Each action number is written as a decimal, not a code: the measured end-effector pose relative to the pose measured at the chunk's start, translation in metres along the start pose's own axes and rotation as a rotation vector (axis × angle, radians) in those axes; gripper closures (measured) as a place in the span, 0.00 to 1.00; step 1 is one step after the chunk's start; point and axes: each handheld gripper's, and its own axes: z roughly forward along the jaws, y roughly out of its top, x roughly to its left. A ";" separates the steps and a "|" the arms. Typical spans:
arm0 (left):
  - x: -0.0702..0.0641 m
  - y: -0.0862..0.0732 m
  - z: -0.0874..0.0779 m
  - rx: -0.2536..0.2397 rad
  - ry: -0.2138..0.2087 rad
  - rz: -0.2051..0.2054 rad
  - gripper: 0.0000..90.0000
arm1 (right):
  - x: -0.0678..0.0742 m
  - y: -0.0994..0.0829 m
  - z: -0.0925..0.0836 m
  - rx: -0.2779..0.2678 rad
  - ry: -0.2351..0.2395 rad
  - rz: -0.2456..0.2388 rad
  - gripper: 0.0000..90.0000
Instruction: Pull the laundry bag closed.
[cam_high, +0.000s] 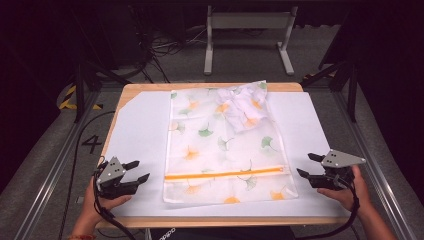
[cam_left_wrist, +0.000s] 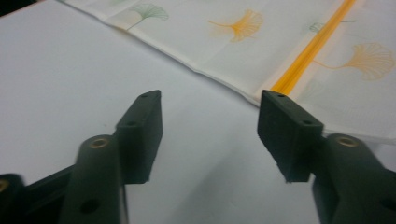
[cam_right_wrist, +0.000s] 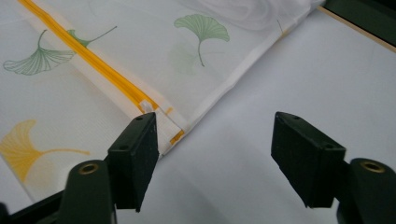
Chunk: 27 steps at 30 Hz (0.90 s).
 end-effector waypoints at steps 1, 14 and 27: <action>0.002 -0.003 -0.001 -0.005 -0.010 -0.010 0.39 | -0.001 -0.002 0.000 -0.003 -0.003 0.006 0.33; 0.008 -0.028 -0.012 -0.043 0.014 -0.126 0.16 | -0.003 -0.027 0.003 -0.068 -0.111 0.109 0.17; 0.006 -0.023 -0.012 -0.048 0.027 -0.113 0.13 | 0.002 -0.027 0.005 -0.065 -0.143 0.120 0.15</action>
